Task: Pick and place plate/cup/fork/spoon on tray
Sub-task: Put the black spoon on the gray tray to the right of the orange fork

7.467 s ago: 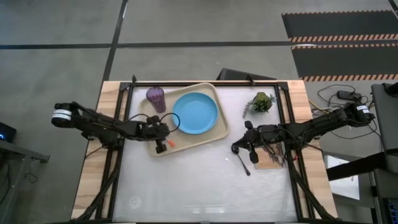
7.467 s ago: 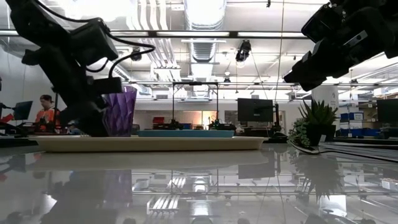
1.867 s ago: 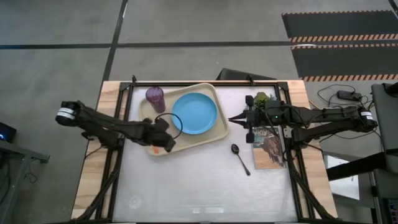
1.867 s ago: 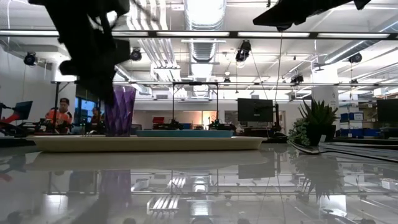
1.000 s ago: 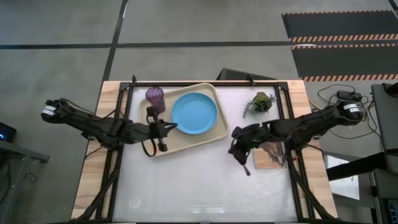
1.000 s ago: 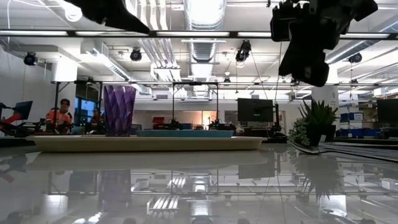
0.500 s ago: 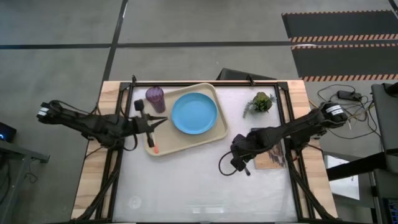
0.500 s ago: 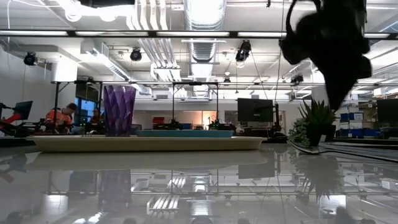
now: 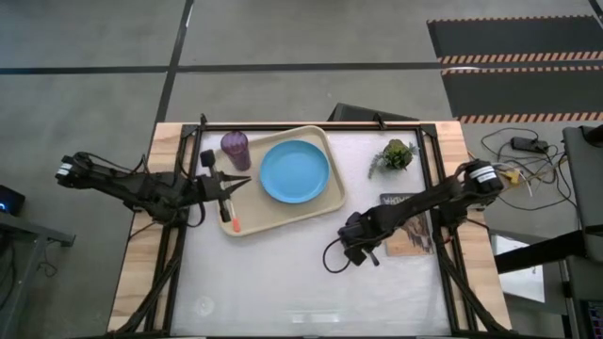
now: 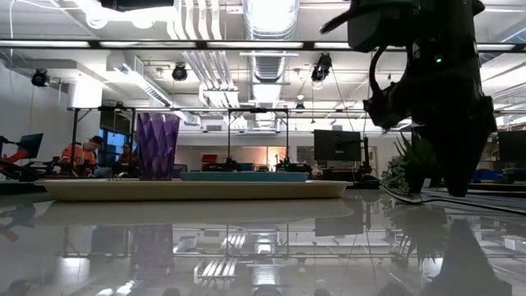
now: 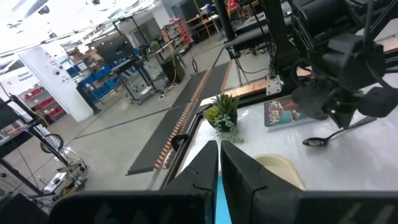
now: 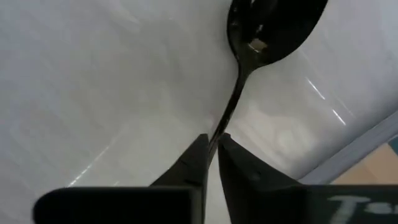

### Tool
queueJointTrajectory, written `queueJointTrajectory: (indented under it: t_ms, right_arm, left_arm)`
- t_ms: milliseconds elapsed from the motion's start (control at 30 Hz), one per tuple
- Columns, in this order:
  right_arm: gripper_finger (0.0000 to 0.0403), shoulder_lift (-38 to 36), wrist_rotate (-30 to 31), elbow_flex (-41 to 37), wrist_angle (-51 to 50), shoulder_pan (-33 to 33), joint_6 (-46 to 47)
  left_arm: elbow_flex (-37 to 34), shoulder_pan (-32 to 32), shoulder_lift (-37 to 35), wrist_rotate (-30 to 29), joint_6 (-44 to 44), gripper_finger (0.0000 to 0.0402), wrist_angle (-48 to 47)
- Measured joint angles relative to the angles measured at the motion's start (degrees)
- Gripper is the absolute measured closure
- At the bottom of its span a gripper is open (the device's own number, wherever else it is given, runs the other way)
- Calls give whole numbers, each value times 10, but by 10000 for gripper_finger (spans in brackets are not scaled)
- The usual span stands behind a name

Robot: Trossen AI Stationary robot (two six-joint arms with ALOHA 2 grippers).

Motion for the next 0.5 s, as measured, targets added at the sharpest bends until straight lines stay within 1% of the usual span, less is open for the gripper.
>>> queueJointTrajectory:
  t_ms: [133,333,400,500]
  right_arm:
    - [333,9,3,0,0,0,13]
    - [262,10,37,-2,2,0,11]
    - [248,12,46,-3,6,0,10]
    - [239,12,63,-10,6,1,18]
  left_arm:
    - [0,0,1,0,4,402,0]
    - [0,0,0,0,20,402,0]
    - [0,0,0,0,20,402,0]
    - [0,0,0,0,20,402,1]
